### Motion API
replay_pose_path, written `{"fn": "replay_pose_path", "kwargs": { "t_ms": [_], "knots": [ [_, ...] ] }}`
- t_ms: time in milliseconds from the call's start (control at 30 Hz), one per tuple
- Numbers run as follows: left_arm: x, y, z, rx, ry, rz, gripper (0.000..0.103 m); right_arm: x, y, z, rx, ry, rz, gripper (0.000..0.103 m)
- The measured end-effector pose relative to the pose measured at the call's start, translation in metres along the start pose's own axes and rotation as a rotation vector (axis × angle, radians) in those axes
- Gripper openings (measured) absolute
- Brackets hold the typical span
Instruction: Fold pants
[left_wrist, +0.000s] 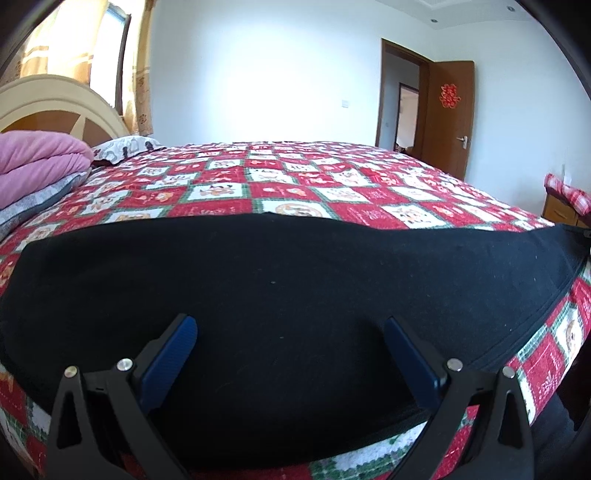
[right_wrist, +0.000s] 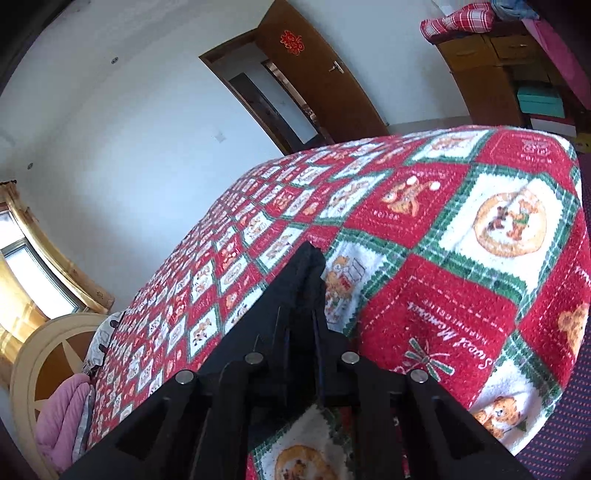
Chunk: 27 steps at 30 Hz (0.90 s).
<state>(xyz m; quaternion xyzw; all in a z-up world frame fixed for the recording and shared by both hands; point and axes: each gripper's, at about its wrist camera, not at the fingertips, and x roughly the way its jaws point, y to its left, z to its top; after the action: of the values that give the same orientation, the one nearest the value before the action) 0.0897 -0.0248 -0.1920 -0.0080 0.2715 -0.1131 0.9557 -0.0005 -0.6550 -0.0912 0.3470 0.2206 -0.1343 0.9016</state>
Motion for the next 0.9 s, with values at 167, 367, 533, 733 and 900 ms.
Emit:
{"fn": "replay_pose_path", "kwargs": {
  "t_ms": [167, 367, 533, 733, 900],
  "knots": [
    [-0.009, 0.021, 0.001, -0.085, -0.012, 0.048, 0.103, -0.006, 0.004, 0.002, -0.018, -0.021, -0.002, 0.011],
    [-0.012, 0.046, -0.002, -0.174, -0.009, 0.066, 0.103, -0.011, 0.015, 0.004, -0.040, -0.038, 0.014, 0.011],
    [-0.011, 0.042, -0.003, -0.154, -0.006, 0.081, 0.103, -0.014, 0.037, 0.002, -0.107, -0.046, 0.047, 0.011],
    [-0.013, 0.043, -0.003, -0.151, -0.010, 0.089, 0.103, -0.022, 0.078, -0.010, -0.255, -0.059, 0.113, 0.011],
    [-0.015, 0.045, -0.004, -0.165, -0.012, 0.087, 0.103, -0.023, 0.108, -0.026, -0.334, -0.041, 0.167, 0.011]
  ]
}}
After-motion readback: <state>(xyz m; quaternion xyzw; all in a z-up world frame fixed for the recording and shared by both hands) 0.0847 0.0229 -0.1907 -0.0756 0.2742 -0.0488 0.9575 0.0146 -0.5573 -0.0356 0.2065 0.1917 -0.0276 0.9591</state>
